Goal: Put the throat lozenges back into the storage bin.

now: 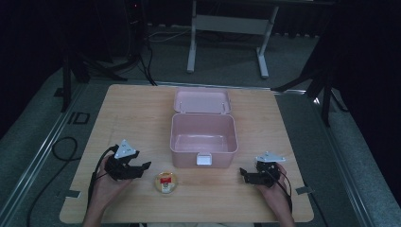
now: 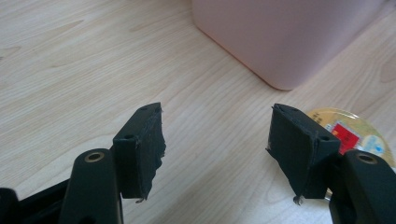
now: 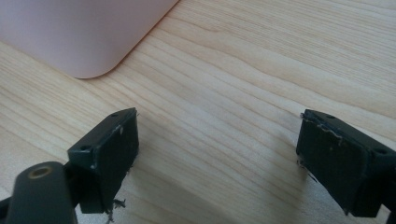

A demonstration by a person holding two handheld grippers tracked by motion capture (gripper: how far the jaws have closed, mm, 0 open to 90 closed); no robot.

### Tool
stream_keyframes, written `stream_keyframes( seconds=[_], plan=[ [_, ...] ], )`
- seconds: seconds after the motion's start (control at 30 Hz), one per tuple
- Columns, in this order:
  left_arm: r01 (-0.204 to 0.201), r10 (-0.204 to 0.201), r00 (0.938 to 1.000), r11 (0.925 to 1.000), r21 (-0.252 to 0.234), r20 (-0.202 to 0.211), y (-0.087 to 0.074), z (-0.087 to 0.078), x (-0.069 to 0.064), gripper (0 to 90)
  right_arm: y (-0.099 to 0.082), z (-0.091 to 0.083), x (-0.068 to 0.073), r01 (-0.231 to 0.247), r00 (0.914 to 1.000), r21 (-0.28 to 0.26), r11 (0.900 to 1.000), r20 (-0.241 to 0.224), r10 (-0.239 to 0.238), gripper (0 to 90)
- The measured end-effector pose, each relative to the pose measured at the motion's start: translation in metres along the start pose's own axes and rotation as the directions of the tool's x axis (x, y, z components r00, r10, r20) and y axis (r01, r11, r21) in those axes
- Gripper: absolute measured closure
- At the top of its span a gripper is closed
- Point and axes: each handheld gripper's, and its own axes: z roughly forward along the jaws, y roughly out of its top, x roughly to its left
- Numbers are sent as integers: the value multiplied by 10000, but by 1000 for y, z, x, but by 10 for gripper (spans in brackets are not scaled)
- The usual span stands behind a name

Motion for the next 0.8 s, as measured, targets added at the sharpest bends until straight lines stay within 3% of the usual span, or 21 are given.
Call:
stream_keyframes(
  seconds=[0.23,0.8],
  plan=[
    [-97,98,9996,9999,-39,277,2,-2,-3,378,0,0,0,3,10000,-1,10000,0,-3,129],
    [-496,487,9978,9986,202,443,6,-4,-12,366,0,0,0,7,10000,-3,10000,0,-7,129]
  ],
)
